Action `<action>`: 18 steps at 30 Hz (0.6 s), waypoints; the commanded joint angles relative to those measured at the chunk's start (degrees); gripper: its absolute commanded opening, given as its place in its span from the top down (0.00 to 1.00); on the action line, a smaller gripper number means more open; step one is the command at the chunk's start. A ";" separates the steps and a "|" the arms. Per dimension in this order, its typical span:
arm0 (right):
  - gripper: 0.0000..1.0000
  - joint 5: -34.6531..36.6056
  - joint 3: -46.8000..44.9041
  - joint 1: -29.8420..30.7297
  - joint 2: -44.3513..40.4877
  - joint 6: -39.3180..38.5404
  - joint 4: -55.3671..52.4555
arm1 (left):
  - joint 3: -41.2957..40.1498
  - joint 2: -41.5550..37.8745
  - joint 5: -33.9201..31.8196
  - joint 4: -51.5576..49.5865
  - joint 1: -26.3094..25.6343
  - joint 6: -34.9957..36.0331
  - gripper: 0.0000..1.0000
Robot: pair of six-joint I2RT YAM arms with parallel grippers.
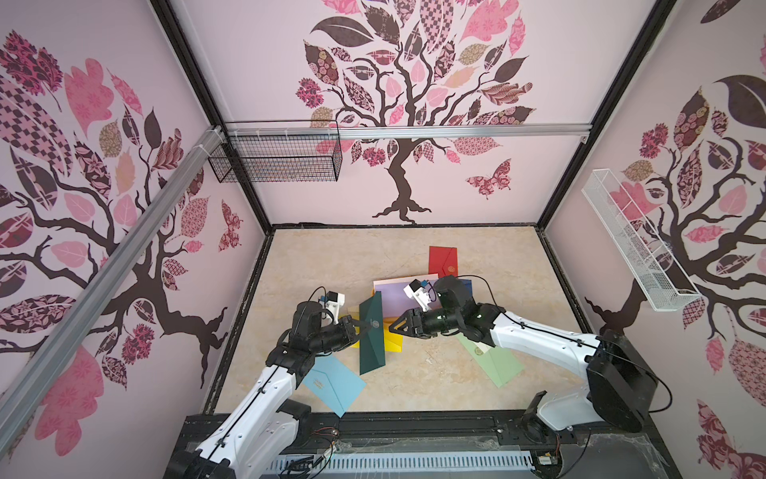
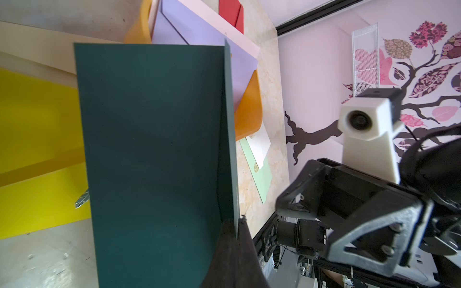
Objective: Put the sealed envelopes into the storage box
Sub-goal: Pick up the envelope from the center of the board.
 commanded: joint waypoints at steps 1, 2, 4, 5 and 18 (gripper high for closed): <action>0.46 0.36 2.15 0.09 2.21 -0.48 2.97 | -0.19 -0.84 1.48 6.10 -0.35 -1.08 1.00; 0.46 0.37 1.88 0.09 2.41 -0.23 4.01 | -0.18 -1.27 1.84 6.34 -0.36 -1.13 1.00; 0.46 0.28 2.44 0.12 2.91 -0.10 4.72 | -0.10 -2.15 2.28 6.58 -0.45 -1.34 1.00; 0.46 0.10 2.72 0.13 3.16 0.06 4.95 | -0.34 -2.75 2.27 6.94 -0.53 -1.59 1.00; 0.49 -2.96 3.16 0.16 5.98 5.07 14.06 | -1.29 -3.66 3.92 9.51 -1.07 -3.54 1.00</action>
